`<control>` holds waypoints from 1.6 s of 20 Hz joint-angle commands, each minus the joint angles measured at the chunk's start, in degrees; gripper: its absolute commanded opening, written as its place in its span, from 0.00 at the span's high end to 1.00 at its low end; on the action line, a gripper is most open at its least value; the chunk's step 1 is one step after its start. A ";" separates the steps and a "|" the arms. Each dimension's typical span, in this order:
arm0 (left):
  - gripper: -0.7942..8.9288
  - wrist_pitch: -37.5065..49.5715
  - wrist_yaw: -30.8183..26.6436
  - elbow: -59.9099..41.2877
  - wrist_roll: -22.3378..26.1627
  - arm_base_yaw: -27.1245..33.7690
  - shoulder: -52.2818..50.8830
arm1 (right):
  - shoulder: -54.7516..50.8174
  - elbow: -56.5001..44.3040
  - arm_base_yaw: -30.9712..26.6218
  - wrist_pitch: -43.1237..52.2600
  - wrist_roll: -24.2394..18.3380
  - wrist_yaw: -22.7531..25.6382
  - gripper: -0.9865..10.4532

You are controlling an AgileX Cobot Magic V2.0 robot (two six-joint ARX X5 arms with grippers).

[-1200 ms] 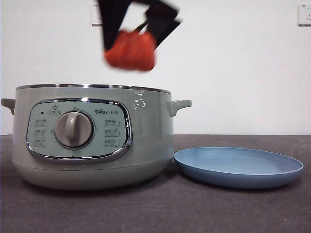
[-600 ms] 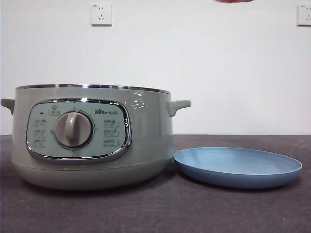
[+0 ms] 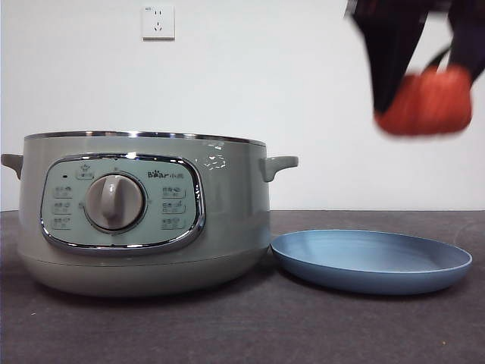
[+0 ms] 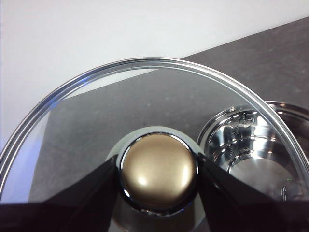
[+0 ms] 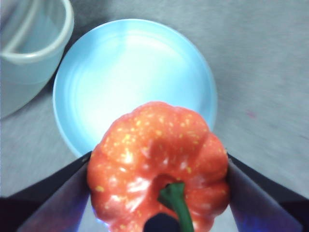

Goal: Take the pumpkin out from the steamer,put the pumpkin in the blue plate,close the lid

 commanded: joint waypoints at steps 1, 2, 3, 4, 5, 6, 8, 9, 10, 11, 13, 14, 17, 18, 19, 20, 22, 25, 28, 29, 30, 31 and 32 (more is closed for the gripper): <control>0.93 3.56 1.31 0.68 0.20 -0.15 -0.66 | 2.01 -5.79 -0.37 8.39 -1.36 -0.68 0.91; 0.93 3.65 1.68 0.68 0.17 -0.17 -0.66 | 2.84 -7.13 -1.05 10.71 -1.55 -2.12 0.91; 0.93 3.67 1.66 0.68 0.15 -0.17 -0.63 | 4.20 -8.00 -2.03 12.98 -1.57 -4.57 0.91; 0.93 3.67 1.68 0.68 0.15 -0.17 -0.57 | 5.49 -8.15 -2.80 14.25 -1.60 -5.97 0.91; 0.93 3.67 1.68 0.68 -0.11 -0.17 -0.57 | 7.15 -8.15 -3.50 16.00 -1.70 -6.05 0.91; 0.93 3.67 1.68 0.68 -0.94 -0.17 -0.57 | 8.46 -8.15 -4.13 17.57 -2.12 -6.10 0.91; 0.93 3.76 2.93 0.68 -1.31 -0.17 -0.57 | 11.15 -8.15 -5.60 20.52 -3.08 -9.44 0.91; 0.93 4.04 3.74 0.68 -1.33 -0.17 -0.57 | 12.66 -8.15 -6.21 21.62 -3.45 -12.15 0.91; 0.93 4.35 4.39 0.68 -1.33 -0.17 -0.55 | 13.79 -8.15 -6.49 22.08 -3.50 -12.48 0.91; 0.93 4.74 4.57 0.68 -1.33 -0.17 -0.55 | 15.12 -8.15 -6.71 22.18 -3.48 -12.09 0.90; 0.93 5.31 4.57 0.68 -1.33 -0.17 -0.55 | 17.25 -8.15 -7.08 22.14 -3.50 -11.72 0.86; 0.93 5.44 4.55 0.68 -1.33 -0.17 -0.55 | 18.05 -8.15 -7.15 22.14 -3.50 -11.72 0.80; 0.93 5.77 4.55 0.68 -1.33 -0.17 -0.55 | 18.91 -8.15 -7.37 21.99 -3.45 -11.67 0.61; 0.93 5.86 4.55 0.68 -1.33 -0.17 -0.55 | 18.91 -8.15 -7.37 22.03 -3.45 -11.65 0.56; 0.93 5.97 4.55 0.68 -1.33 -0.17 -0.52 | 18.88 -8.15 -7.39 21.97 -3.43 -11.58 0.51; 0.93 6.14 4.55 0.68 -1.33 -0.17 -0.50 | 18.91 -8.15 -7.43 21.92 -3.45 -11.52 0.47; 0.93 6.23 4.55 0.68 -1.33 -0.17 -0.48 | 18.88 -8.15 -7.43 21.99 -3.45 -11.58 0.46; 0.93 6.25 4.59 0.68 -1.33 -0.17 0.79 | 18.67 -8.13 -7.41 21.86 -3.41 -11.72 0.47; 0.93 6.14 6.82 0.68 -1.33 -0.17 3.50 | 16.09 -8.13 -7.30 21.70 -3.41 -11.74 0.47; 0.93 6.25 7.87 0.68 -1.33 -0.17 4.79 | 14.32 -8.13 -7.30 21.73 -3.21 -11.80 0.47; 0.93 6.40 9.07 0.68 -1.31 -0.17 6.21 | 12.17 -8.13 -7.30 21.70 -3.02 -11.91 0.47; 0.93 6.58 9.92 0.68 -1.33 -0.17 7.80 | 9.77 -8.13 -7.30 21.53 -2.97 -11.91 0.47; 0.93 6.64 11.30 0.68 -1.33 -0.17 9.49 | 7.06 -8.13 -7.32 21.11 -2.97 -11.89 0.47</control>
